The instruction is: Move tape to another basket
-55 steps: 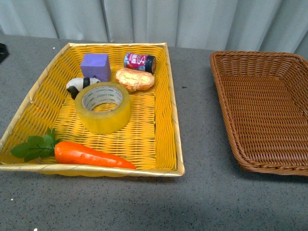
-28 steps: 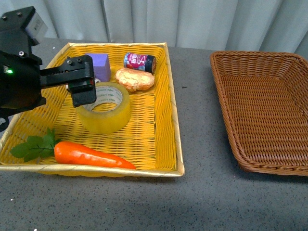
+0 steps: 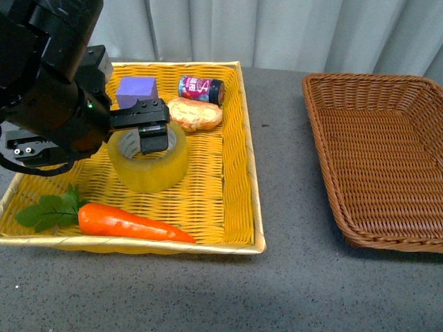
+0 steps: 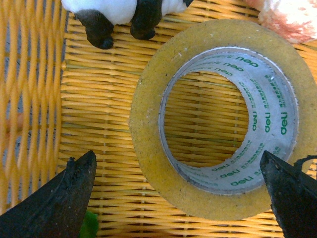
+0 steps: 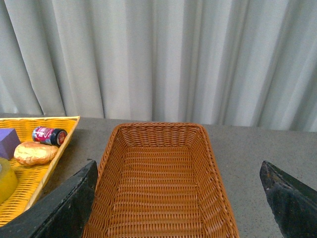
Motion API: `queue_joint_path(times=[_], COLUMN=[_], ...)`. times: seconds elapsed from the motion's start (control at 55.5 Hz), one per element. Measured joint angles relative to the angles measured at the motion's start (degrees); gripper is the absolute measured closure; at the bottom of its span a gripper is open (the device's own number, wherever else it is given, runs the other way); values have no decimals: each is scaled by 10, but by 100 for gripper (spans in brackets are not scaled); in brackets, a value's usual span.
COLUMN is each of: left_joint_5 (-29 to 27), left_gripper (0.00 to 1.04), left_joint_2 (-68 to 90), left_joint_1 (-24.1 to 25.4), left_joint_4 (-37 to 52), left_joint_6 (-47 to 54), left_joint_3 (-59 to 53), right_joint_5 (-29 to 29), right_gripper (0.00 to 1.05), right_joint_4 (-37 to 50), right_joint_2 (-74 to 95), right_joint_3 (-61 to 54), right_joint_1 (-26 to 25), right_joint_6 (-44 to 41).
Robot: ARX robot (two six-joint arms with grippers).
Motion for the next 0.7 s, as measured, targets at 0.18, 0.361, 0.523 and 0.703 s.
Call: queue_joint_path(times=[0.18,0.361,0.523,0.703], left_joint_5=[-6,-16,-18,-20], left_gripper=[7,7,21,50], left_joint_2=[37,54,66,71], left_joint_1=[7,13,14,14], left_joint_4=[-43,-52,-70,-76], left_joint_6=[-19,-21,-22,-22], left_joint_3=[35,60,78,85], right_joint_5=[0,0,0,0], right_gripper=[9,9,9,9], right_joint_4=[0,0,0,0], right_joint_2=[0,0,0,0], right_joint_3=[0,0,0,0], right_joint_1=[0,0,0,0], right_joint_6=[0,0,0,0])
